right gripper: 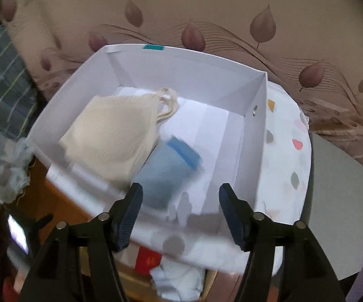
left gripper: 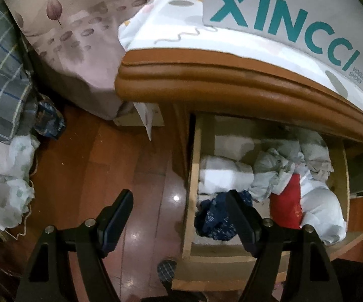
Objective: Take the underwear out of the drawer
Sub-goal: 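Lower the open right tool into the drawer onto a white garment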
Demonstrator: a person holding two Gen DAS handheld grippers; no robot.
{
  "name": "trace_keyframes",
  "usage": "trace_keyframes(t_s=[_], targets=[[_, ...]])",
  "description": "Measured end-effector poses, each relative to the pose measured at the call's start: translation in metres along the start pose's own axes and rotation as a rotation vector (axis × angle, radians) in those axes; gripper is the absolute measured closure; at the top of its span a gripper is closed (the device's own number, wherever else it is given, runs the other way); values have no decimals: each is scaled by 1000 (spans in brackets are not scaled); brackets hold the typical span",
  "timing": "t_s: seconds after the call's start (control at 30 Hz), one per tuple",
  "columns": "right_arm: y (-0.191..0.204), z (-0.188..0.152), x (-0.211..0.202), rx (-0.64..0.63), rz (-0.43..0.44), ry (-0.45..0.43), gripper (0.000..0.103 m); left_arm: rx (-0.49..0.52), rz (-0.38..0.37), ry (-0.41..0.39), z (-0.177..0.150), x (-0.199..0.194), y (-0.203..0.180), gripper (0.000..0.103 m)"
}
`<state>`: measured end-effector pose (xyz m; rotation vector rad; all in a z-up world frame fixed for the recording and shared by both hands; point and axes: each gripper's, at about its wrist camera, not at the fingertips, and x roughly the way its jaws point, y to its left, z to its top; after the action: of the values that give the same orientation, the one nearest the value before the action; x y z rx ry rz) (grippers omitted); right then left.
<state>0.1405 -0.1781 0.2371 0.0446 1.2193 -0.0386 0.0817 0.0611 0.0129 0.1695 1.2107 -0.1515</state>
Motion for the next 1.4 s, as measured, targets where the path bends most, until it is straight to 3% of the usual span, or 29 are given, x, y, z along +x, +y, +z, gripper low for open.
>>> trace_keyframes(t_s=[0.07, 0.2, 0.33, 0.43, 0.5, 0.67, 0.93, 1.4], targets=[[-1, -18, -16, 9, 11, -28, 32, 9, -14, 12, -2, 1, -3, 25], [2, -56, -36, -11, 19, -29, 30, 53, 1, 25, -7, 4, -11, 25], [7, -94, -33, -21, 49, 27, 24, 107, -11, 53, -13, 9, -23, 25], [9, -124, -7, -4, 70, 110, 20, 158, -6, 70, -18, 13, -33, 25], [9, -141, 13, 14, 78, 166, 12, 182, 4, 84, -20, 17, -38, 25], [6, -178, 76, 84, 96, 289, 10, 202, 25, 111, -23, 25, -41, 25], [-1, -202, 152, 121, 50, 397, 10, 202, 10, 153, -24, 36, -42, 25], [-4, -212, 218, 74, 20, 529, 10, 207, 5, 217, -26, 55, -48, 25]])
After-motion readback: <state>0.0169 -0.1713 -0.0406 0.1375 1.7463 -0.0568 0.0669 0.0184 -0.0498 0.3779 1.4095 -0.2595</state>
